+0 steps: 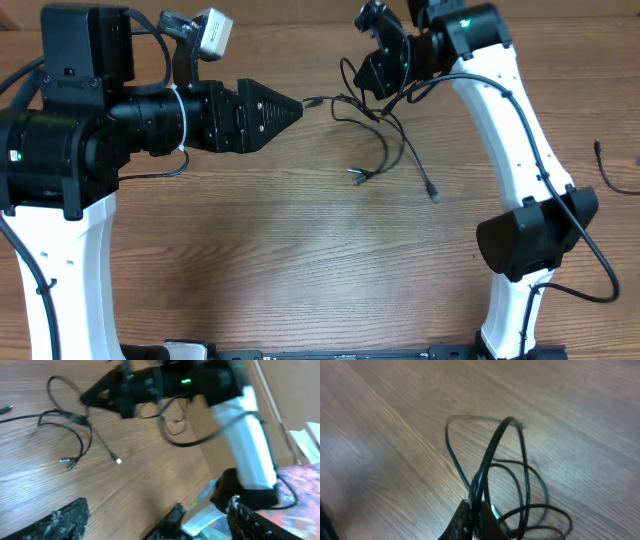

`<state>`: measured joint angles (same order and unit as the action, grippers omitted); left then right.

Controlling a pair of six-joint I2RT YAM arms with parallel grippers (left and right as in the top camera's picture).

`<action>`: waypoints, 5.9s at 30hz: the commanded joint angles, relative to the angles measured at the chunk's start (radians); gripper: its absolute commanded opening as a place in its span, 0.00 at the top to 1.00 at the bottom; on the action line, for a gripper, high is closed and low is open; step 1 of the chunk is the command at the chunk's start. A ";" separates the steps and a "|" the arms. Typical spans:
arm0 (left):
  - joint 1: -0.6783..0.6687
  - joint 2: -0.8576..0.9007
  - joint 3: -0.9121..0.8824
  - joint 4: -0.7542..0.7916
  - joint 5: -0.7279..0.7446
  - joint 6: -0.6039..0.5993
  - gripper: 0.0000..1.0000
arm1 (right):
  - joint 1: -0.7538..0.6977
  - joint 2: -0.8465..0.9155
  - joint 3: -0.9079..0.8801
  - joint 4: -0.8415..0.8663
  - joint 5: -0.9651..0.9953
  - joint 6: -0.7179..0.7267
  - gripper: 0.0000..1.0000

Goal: Untangle cables

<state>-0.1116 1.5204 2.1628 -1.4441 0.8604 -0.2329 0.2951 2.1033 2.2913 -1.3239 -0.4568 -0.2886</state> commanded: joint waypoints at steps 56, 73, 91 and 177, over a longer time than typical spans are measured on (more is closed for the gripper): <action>0.000 0.183 0.010 -0.096 -0.076 0.077 0.01 | 0.013 -0.137 0.336 -0.370 -0.082 0.023 0.00; 0.000 0.075 0.011 -0.060 -0.089 0.091 0.00 | 0.034 -0.137 -0.359 -0.337 -0.150 -0.588 0.00; 0.000 0.074 0.011 -0.079 -0.082 0.087 0.00 | 0.198 -0.137 -0.797 0.121 -0.148 -0.599 0.05; -0.018 0.084 0.010 0.013 -0.484 0.177 0.00 | 0.254 -0.331 0.164 0.296 0.180 0.451 0.96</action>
<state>-0.1123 1.6054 2.1628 -1.4429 0.3840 -0.1368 0.5449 1.8500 2.4161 -1.0428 -0.2218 0.0994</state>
